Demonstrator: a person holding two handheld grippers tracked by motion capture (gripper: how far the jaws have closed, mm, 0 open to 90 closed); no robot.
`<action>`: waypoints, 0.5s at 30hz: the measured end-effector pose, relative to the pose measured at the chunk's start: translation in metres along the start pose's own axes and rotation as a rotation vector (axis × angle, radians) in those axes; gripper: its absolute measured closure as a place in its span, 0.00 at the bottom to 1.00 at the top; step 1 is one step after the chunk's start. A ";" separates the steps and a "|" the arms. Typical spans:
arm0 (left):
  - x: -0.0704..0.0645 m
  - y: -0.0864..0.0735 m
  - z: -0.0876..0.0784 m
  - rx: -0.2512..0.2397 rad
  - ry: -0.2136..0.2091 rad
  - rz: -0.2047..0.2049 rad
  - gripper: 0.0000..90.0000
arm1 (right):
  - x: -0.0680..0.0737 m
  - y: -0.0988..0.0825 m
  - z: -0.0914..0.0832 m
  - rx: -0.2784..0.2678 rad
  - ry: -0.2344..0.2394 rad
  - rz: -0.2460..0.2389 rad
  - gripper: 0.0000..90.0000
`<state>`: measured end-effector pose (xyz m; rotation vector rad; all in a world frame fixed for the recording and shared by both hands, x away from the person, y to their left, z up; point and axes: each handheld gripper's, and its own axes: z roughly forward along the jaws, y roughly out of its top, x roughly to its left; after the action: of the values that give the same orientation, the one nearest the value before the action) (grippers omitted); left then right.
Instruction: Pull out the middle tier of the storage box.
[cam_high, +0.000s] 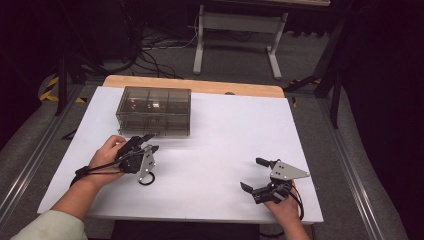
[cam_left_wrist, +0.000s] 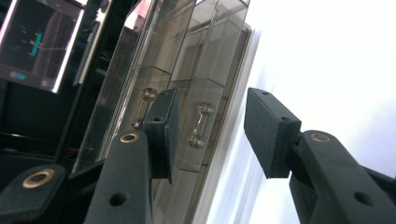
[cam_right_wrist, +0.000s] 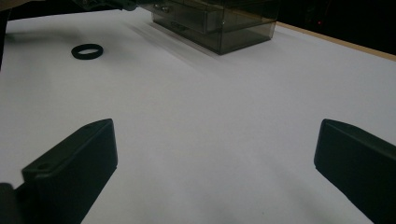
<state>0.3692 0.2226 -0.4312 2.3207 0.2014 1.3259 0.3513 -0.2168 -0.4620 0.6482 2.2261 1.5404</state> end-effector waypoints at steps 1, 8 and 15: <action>0.001 0.000 -0.001 -0.007 -0.010 -0.016 0.60 | 0.000 0.000 0.000 0.000 0.000 -0.001 0.00; 0.013 0.001 -0.007 -0.058 -0.099 -0.136 0.54 | 0.000 0.000 0.000 0.000 0.000 -0.001 0.00; 0.025 -0.003 -0.010 -0.109 -0.193 -0.264 0.49 | 0.000 0.000 0.000 0.000 0.001 0.000 0.00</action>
<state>0.3741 0.2369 -0.4091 2.2232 0.3505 0.9558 0.3512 -0.2168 -0.4620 0.6479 2.2264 1.5408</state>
